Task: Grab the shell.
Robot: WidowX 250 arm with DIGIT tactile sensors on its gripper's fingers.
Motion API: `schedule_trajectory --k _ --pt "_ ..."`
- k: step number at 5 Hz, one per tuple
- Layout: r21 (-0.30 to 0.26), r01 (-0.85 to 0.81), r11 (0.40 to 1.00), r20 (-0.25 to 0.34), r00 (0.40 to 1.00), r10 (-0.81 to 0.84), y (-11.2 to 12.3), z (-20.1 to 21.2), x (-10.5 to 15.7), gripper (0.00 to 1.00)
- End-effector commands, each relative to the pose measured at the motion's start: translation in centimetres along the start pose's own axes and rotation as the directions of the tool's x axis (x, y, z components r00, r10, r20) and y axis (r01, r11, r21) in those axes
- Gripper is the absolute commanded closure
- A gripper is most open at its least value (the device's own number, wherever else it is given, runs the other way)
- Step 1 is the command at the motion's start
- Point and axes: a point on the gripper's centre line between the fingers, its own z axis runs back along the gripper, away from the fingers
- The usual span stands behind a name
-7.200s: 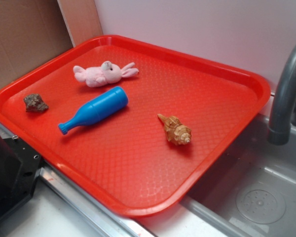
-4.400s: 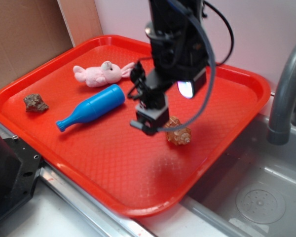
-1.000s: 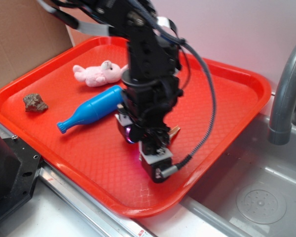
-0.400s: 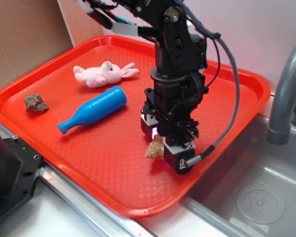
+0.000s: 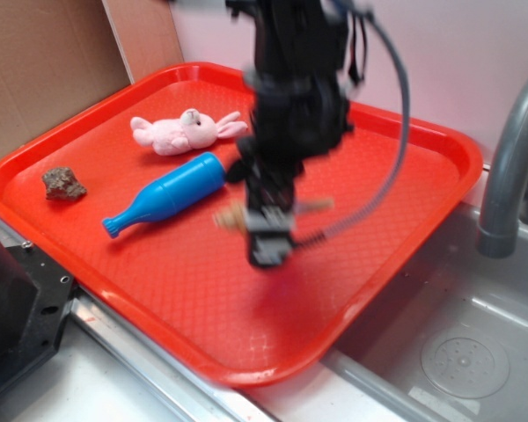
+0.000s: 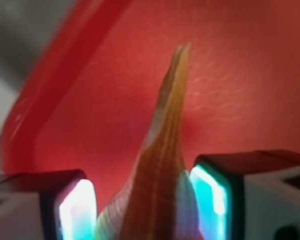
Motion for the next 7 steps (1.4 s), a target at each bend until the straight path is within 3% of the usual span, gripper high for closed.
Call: schedule_trajectory --k 1,2,3,4,5,6,7 --pt "0.081 -0.037 0.996 0.067 0.997 0.032 1.1 6.0 -3.5 1.0" --pt "0.06 -0.19 0.98 0.034 0.982 0.188 3.5 6.7 -5.5 1.0" --pt "0.088 -0.411 0.908 0.098 0.91 0.402 4.7 6.8 -6.6 1.0" --pt "0.092 -0.437 0.895 0.107 0.898 0.428 6.4 7.1 -6.9 1.0" --pt "0.106 -0.512 0.852 0.162 0.855 0.493 5.7 6.6 -7.6 1.0" --pt "0.068 -0.59 0.804 0.198 0.798 0.569 4.6 5.8 -6.7 1.0" --pt "0.04 -0.576 0.817 0.19 0.807 0.559 4.6 5.2 -6.1 1.0"
